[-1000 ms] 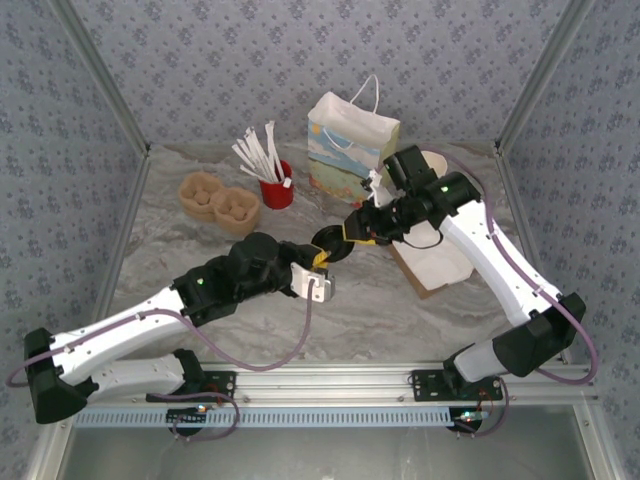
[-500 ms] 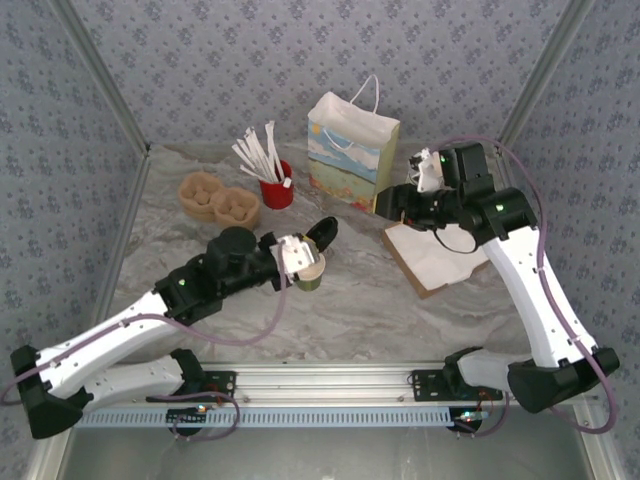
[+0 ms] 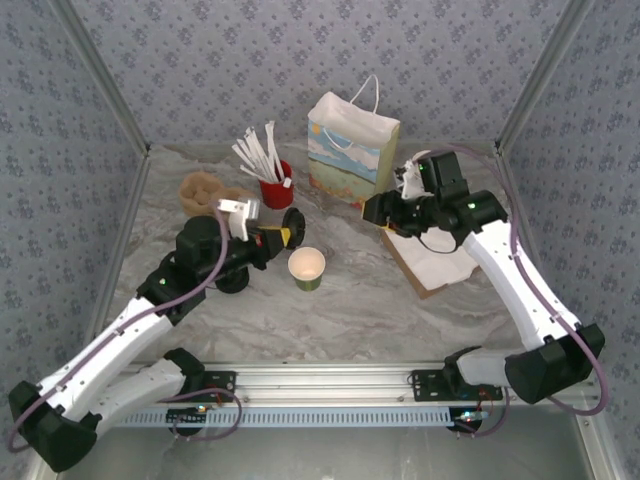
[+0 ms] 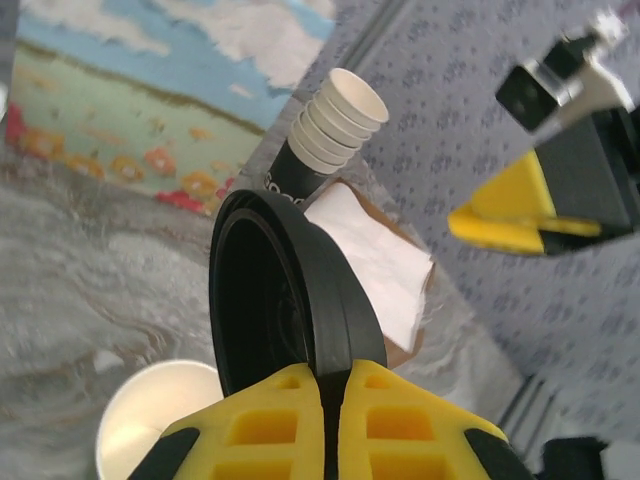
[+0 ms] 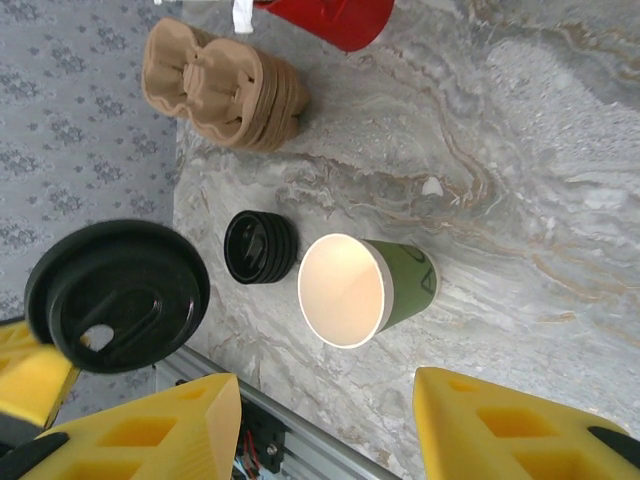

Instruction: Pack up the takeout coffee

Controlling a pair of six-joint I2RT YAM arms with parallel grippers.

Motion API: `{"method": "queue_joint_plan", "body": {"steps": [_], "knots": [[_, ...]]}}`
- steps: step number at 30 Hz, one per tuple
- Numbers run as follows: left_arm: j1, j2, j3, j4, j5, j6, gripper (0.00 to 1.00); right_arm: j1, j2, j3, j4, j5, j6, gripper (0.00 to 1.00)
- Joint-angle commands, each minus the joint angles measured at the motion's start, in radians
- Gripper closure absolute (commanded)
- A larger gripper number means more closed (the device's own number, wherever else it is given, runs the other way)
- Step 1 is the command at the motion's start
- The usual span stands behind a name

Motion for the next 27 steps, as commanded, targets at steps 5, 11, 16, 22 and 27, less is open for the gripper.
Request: {"method": "queue_joint_plan", "body": {"steps": [5, 11, 16, 22, 27], "knots": [[0.07, 0.009, -0.095, 0.123, 0.172, -0.432, 0.91, 0.053, 0.055, -0.048, 0.096, -0.013, 0.063, 0.49], [0.085, 0.065, -0.177, 0.192, 0.215, -0.525, 0.91, 0.078, 0.087, -0.073, 0.148, 0.0, 0.09, 0.49], [0.096, 0.114, -0.211, 0.264, 0.248, -0.544, 0.91, 0.098, 0.127, -0.085, 0.182, 0.004, 0.101, 0.49], [0.103, 0.151, -0.243, 0.322, 0.268, -0.55, 0.91, 0.119, 0.166, -0.102, 0.244, -0.007, 0.128, 0.5], [0.125, 0.167, -0.278, 0.36, 0.281, -0.555, 0.9, 0.132, 0.199, -0.119, 0.283, -0.018, 0.145, 0.5]]}}
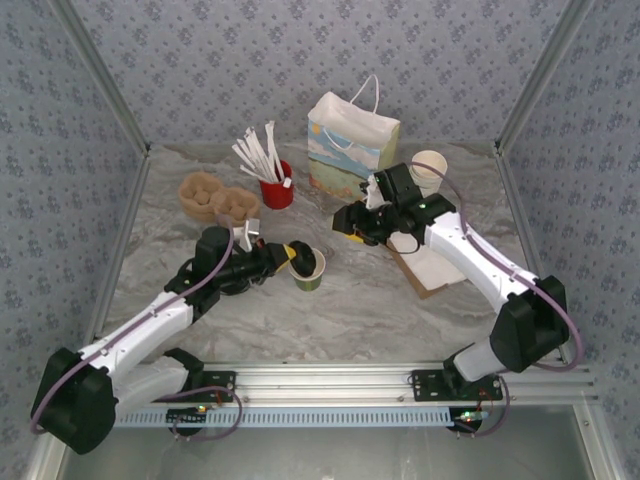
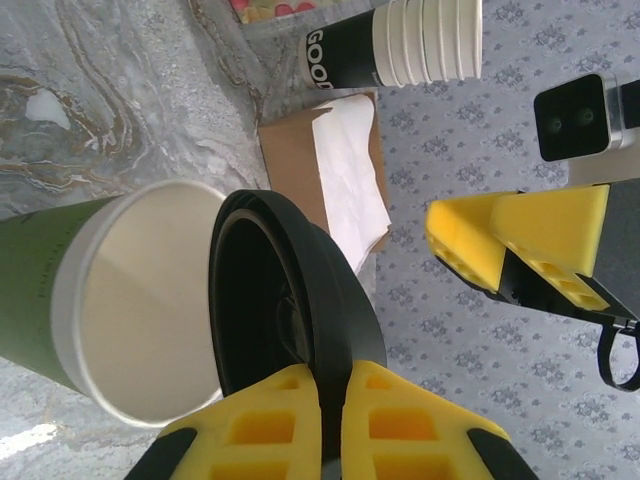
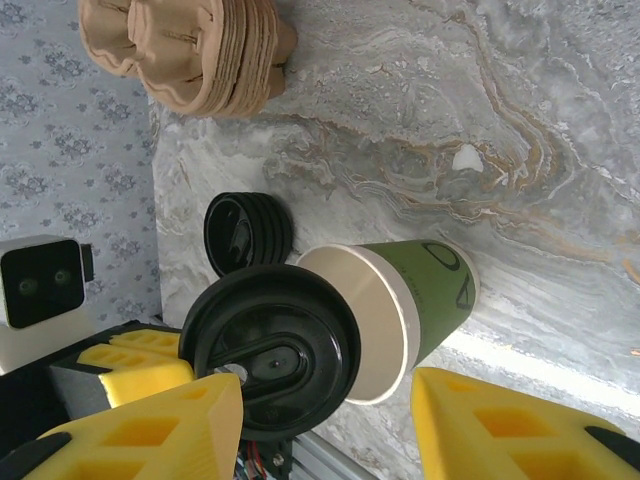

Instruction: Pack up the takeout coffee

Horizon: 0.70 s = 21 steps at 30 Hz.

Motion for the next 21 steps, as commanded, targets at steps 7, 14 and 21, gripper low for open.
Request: {"method": "queue_joint_plan", "body": {"steps": [7, 14, 21], "knots": [[0.039, 0.025, -0.057, 0.106, 0.053, -0.021, 0.87, 0.038, 0.073, -0.051, 0.123, -0.046, 0.06, 0.49], [0.043, 0.058, -0.065, 0.114, 0.066, -0.013, 0.78, 0.06, 0.118, -0.093, 0.179, -0.085, 0.096, 0.42], [0.044, 0.054, -0.054, 0.042, 0.061, 0.03, 0.64, 0.072, 0.116, -0.134, 0.218, -0.102, 0.122, 0.37]]}}
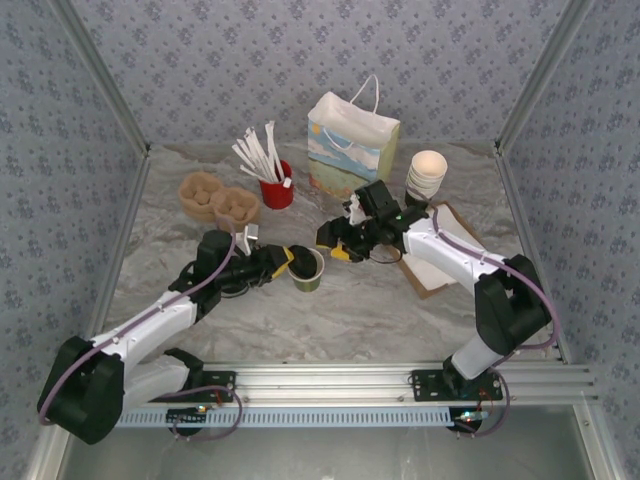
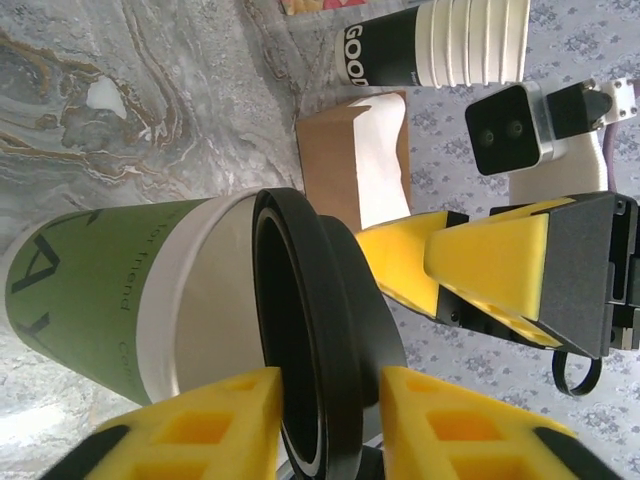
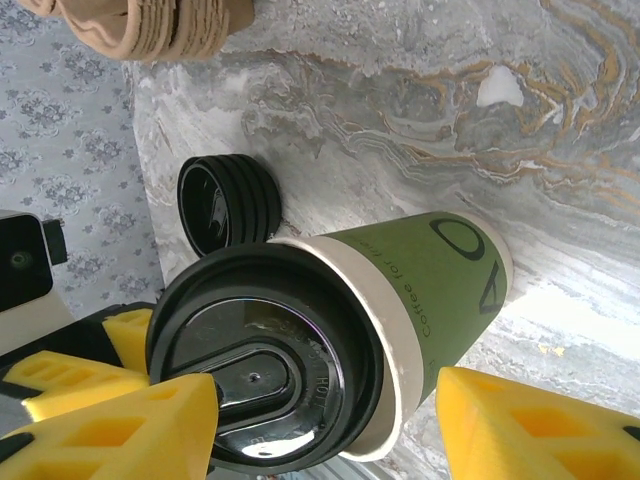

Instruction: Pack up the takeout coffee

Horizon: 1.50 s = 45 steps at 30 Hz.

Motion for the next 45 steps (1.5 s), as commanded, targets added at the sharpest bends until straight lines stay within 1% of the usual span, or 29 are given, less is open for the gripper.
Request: {"method": "queue_joint_plan", "body": {"steps": [1, 3, 7, 25, 36, 38, 41, 45], "knots": [[0.005, -0.004, 0.006, -0.043, 0.014, 0.037, 0.61, 0.01, 0.011, -0.014, 0.034, -0.025, 0.021, 0.37], [0.007, -0.003, 0.006, -0.056, 0.012, 0.05, 0.55, 0.012, 0.018, -0.019, 0.047, -0.031, 0.027, 0.36], [0.007, -0.009, 0.016, -0.104, -0.003, 0.078, 0.51, 0.023, 0.028, -0.026, 0.08, -0.036, 0.038, 0.36], [0.007, 0.017, 0.007, -0.106, -0.019, 0.098, 0.5, 0.043, 0.054, -0.026, 0.104, -0.03, 0.051, 0.36], [0.007, 0.039, -0.003, -0.088, -0.014, 0.101, 0.5, 0.047, 0.051, -0.031, 0.092, -0.023, 0.036, 0.43], [0.006, 0.046, -0.004, -0.079, -0.009, 0.096, 0.49, 0.048, 0.051, -0.031, 0.095, -0.027, 0.032, 0.43], [0.007, 0.055, -0.006, -0.074, -0.002, 0.098, 0.49, 0.05, 0.049, -0.03, 0.096, -0.028, 0.032, 0.39], [0.006, 0.056, -0.005, -0.074, 0.0, 0.101, 0.49, 0.051, 0.049, -0.03, 0.094, -0.025, 0.029, 0.4]]}}
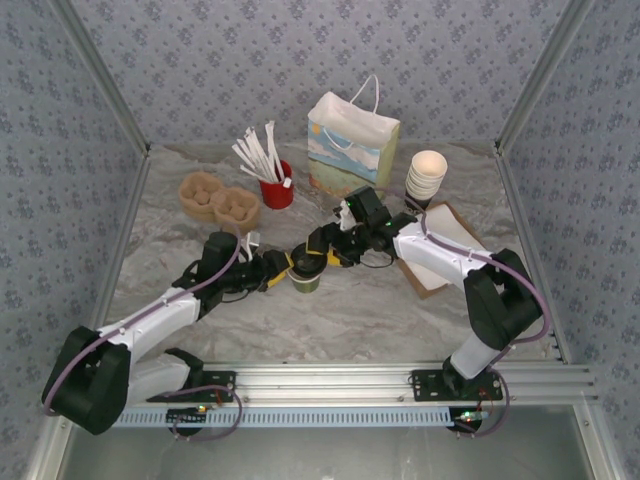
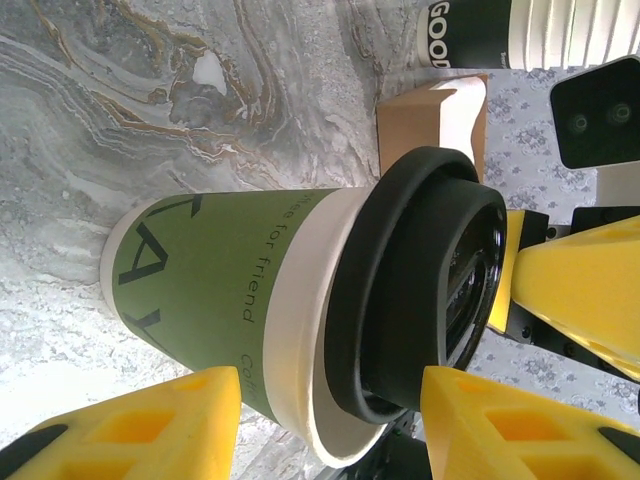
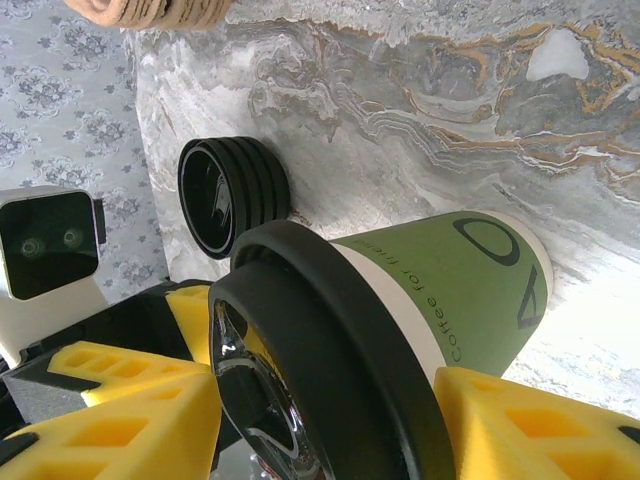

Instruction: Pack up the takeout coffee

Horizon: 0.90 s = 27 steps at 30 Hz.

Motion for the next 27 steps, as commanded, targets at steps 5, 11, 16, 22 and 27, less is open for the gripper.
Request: {"method": "queue_joint_plan", "body": {"steps": [5, 11, 16, 22, 27], "knots": [[0.0, -0.03, 0.002, -0.002, 0.006, 0.031, 0.48, 0.007, 0.005, 0.002, -0.026, 0.005, -0.021, 0.41], [0.001, -0.07, 0.017, -0.048, -0.018, 0.068, 0.4, 0.016, 0.003, 0.046, -0.13, 0.073, -0.084, 0.41], [0.0, -0.057, 0.023, -0.049, -0.022, 0.088, 0.39, 0.034, 0.003, 0.071, -0.161, 0.099, -0.121, 0.4], [0.0, -0.047, 0.025, -0.039, -0.025, 0.092, 0.38, 0.056, 0.007, 0.12, -0.178, 0.104, -0.136, 0.4], [0.001, -0.042, 0.028, -0.033, -0.031, 0.095, 0.38, 0.064, 0.01, 0.137, -0.203, 0.112, -0.146, 0.4]]}}
